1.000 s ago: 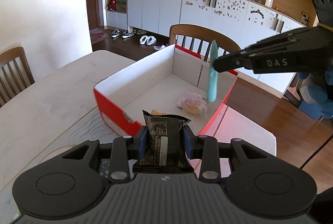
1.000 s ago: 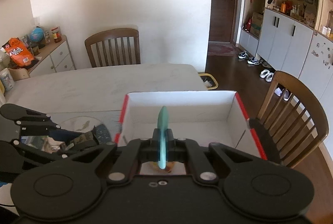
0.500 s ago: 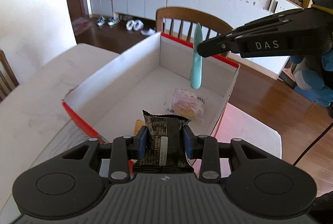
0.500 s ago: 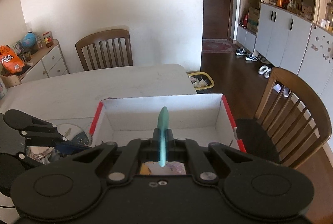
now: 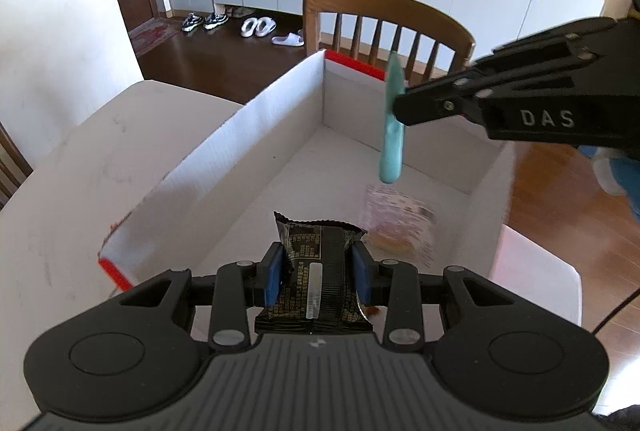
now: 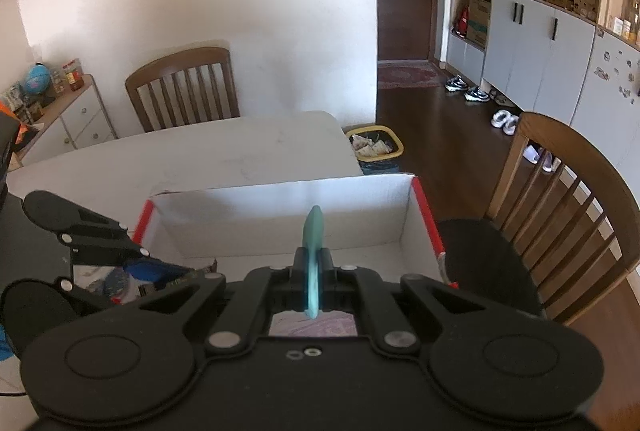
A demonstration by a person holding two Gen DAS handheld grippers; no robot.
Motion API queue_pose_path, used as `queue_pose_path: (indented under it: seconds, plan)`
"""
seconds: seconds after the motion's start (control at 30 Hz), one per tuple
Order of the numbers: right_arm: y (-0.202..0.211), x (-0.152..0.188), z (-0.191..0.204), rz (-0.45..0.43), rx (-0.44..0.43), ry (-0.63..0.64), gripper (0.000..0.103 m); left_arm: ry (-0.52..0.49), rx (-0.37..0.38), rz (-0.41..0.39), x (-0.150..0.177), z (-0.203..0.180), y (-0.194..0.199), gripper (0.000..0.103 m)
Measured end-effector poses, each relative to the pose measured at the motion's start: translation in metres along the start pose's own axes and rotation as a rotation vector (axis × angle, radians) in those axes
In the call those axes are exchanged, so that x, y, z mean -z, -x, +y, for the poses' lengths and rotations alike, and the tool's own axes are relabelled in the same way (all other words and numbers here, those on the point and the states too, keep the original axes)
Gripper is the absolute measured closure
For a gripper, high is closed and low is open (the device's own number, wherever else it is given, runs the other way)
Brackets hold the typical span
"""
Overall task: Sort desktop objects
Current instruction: 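Carry the snack bar and green stick over the red shoebox, then open the right gripper to drop the green stick while the left gripper lowers the snack bar into the box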
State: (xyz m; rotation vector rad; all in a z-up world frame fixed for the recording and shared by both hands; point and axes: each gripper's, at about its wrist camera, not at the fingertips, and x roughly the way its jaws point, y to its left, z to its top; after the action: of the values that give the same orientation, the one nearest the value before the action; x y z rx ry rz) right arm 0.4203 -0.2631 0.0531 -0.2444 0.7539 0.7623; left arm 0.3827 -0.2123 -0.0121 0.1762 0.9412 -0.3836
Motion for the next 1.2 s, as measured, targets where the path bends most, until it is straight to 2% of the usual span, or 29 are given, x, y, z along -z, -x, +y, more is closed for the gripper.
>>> queue_pose_path:
  seconds: [0.2, 0.53, 0.93, 1.2]
  plan:
    - [-0.021, 0.001, -0.016, 0.034, 0.023, -0.039, 0.1, 0.011, -0.017, 0.033, -0.012, 0.012, -0.026, 0.069]
    - [-0.052, 0.007, -0.024, 0.068, 0.075, 0.006, 0.1, 0.01, -0.053, 0.119, -0.018, 0.022, -0.063, 0.069]
    - [-0.074, 0.016, -0.01, 0.129, 0.006, 0.021, 0.102, 0.001, -0.085, 0.189, -0.019, 0.029, -0.081, 0.069]
    - [-0.076, 0.014, -0.006, 0.146, 0.001, 0.019, 0.102, 0.011, -0.062, 0.248, -0.016, 0.034, -0.086, 0.067]
